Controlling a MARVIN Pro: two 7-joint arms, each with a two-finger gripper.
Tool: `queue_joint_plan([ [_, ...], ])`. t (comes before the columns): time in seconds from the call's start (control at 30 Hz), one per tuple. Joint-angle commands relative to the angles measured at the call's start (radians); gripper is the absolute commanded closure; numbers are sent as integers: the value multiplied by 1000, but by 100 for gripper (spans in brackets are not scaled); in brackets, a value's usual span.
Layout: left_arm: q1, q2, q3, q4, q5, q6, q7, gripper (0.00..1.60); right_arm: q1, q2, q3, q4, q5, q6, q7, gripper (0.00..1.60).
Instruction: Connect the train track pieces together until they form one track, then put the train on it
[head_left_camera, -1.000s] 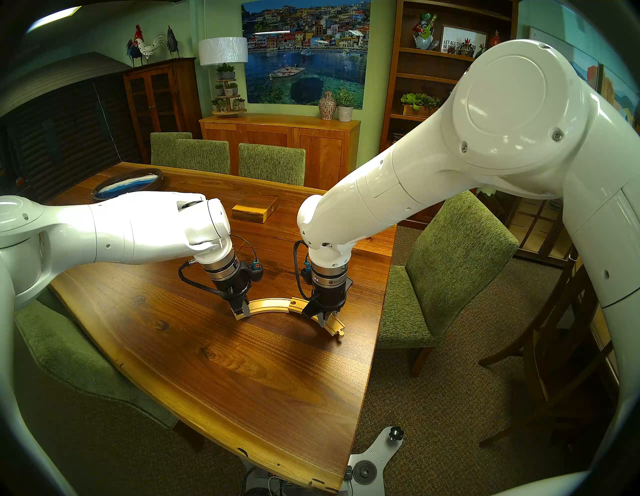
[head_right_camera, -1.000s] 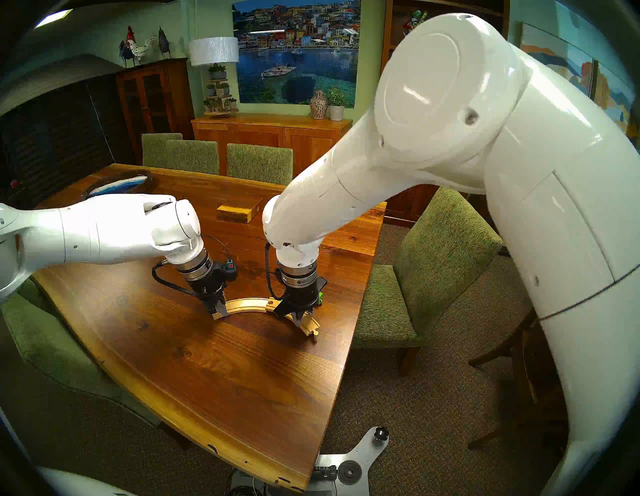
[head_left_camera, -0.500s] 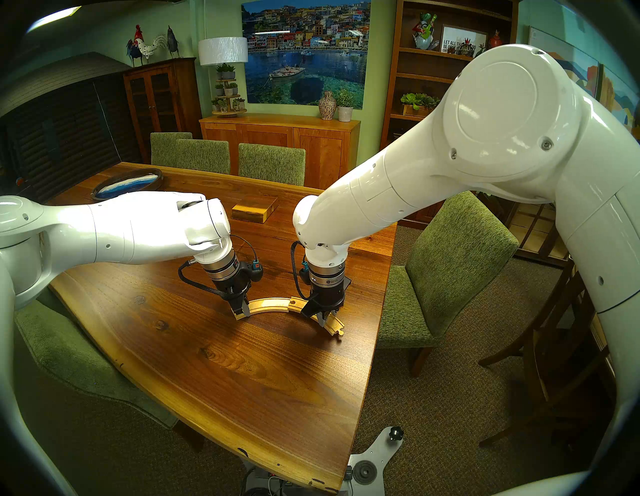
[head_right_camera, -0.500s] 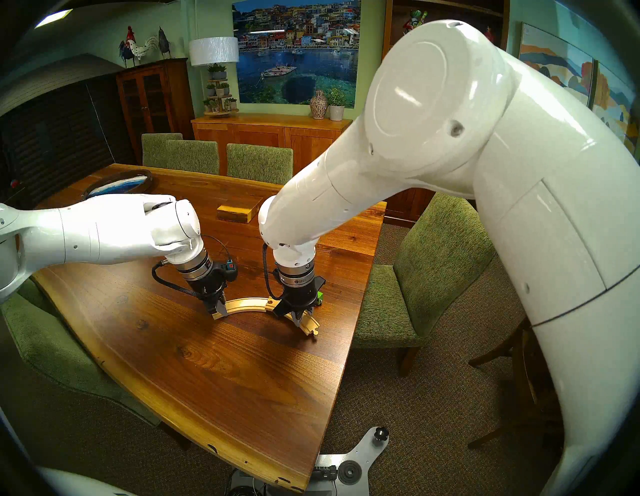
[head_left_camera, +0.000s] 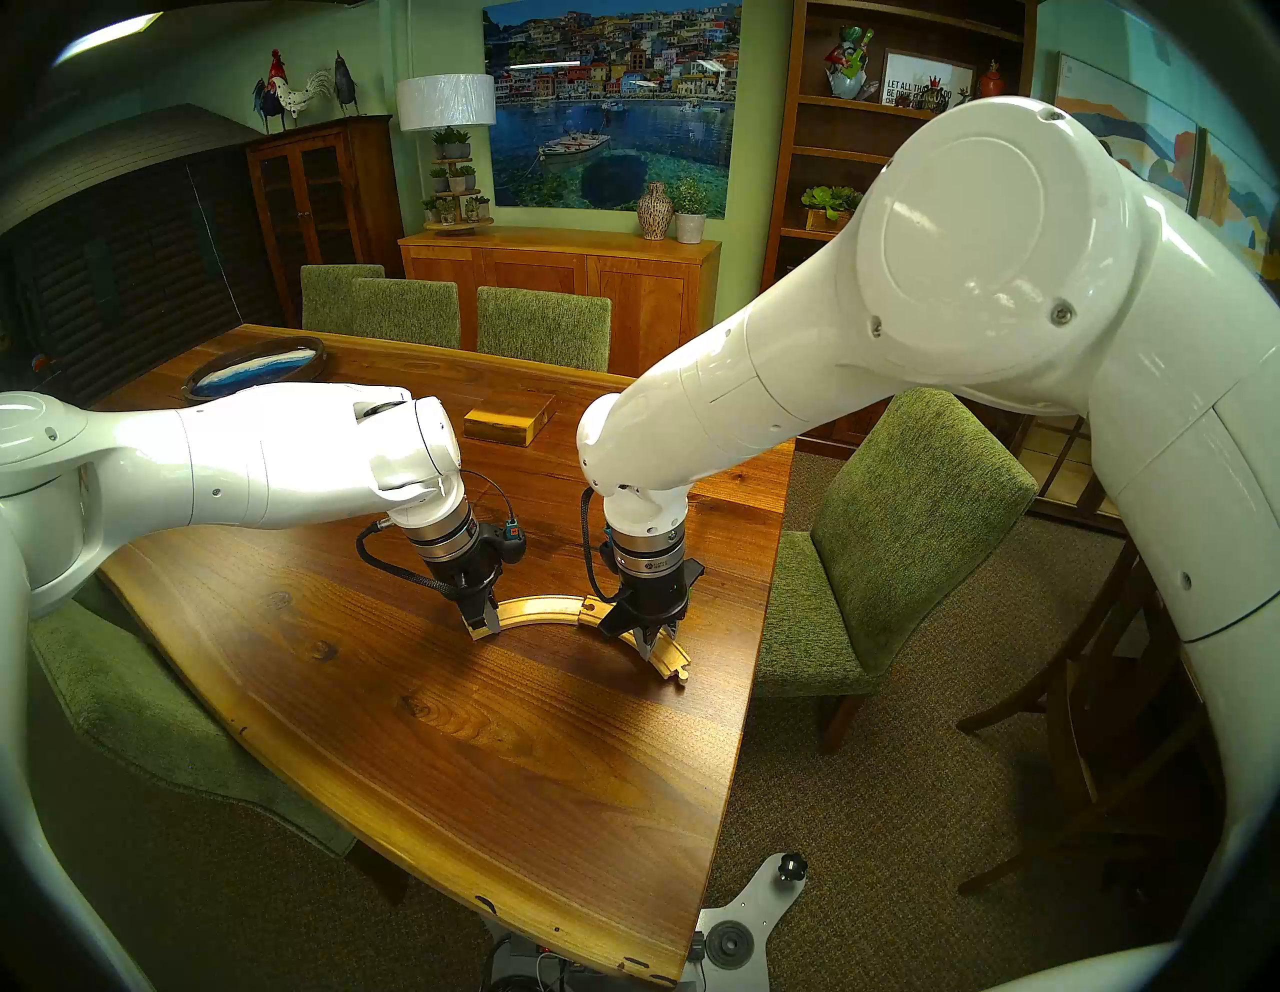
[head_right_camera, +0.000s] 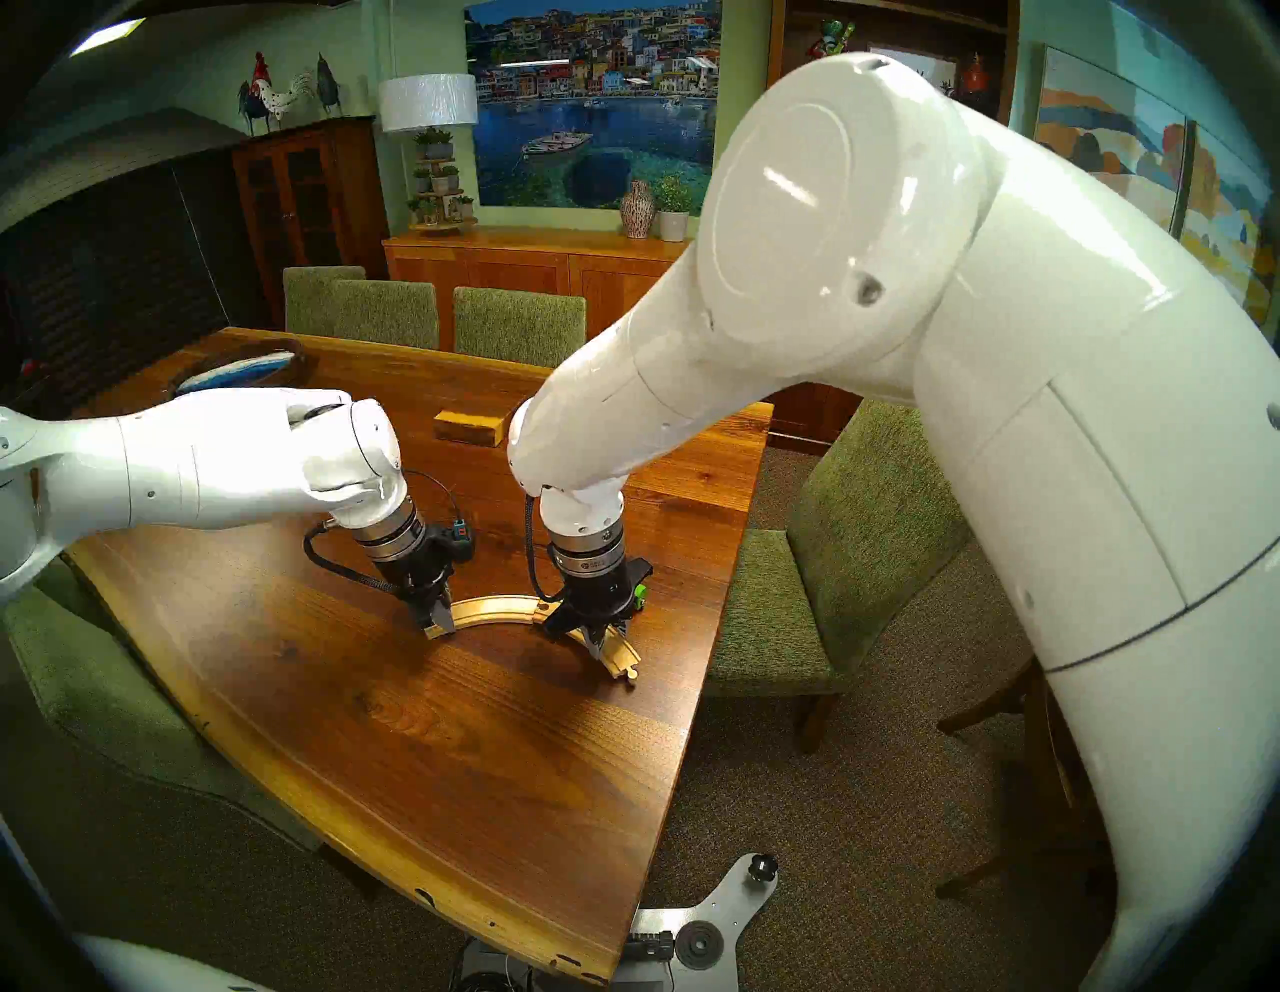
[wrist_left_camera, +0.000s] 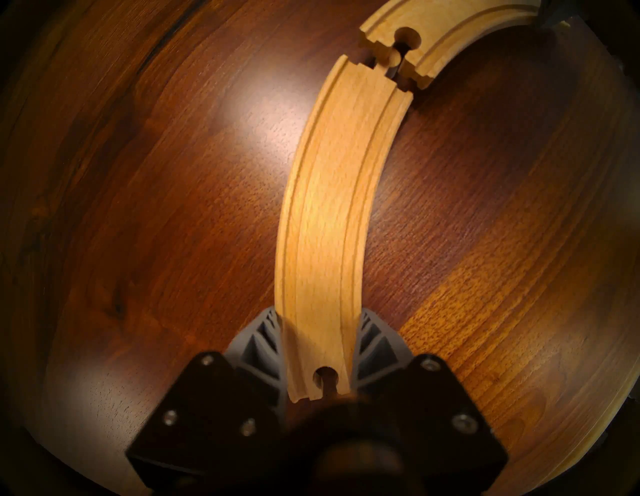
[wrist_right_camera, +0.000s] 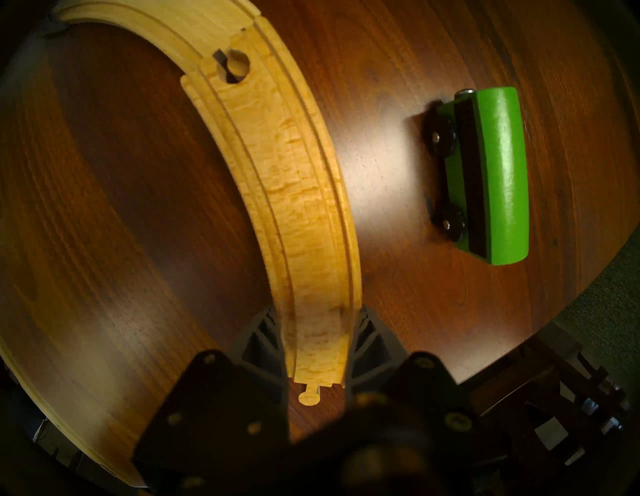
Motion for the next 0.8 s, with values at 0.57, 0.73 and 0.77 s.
queue_joint_plan([
  [0.57,-18,-2,-13,3,3,-1,-4,160,44,0,2,-7,46,-19,-28,160],
  [0.73,-17,-2,-14,3,4,-1,-4,160,37,-4,2,3,44,-8,-28,160],
  [0.77,-17,-2,-14,3,4,0,-4,160,36,-5,3,5,42,-7,-27,160],
])
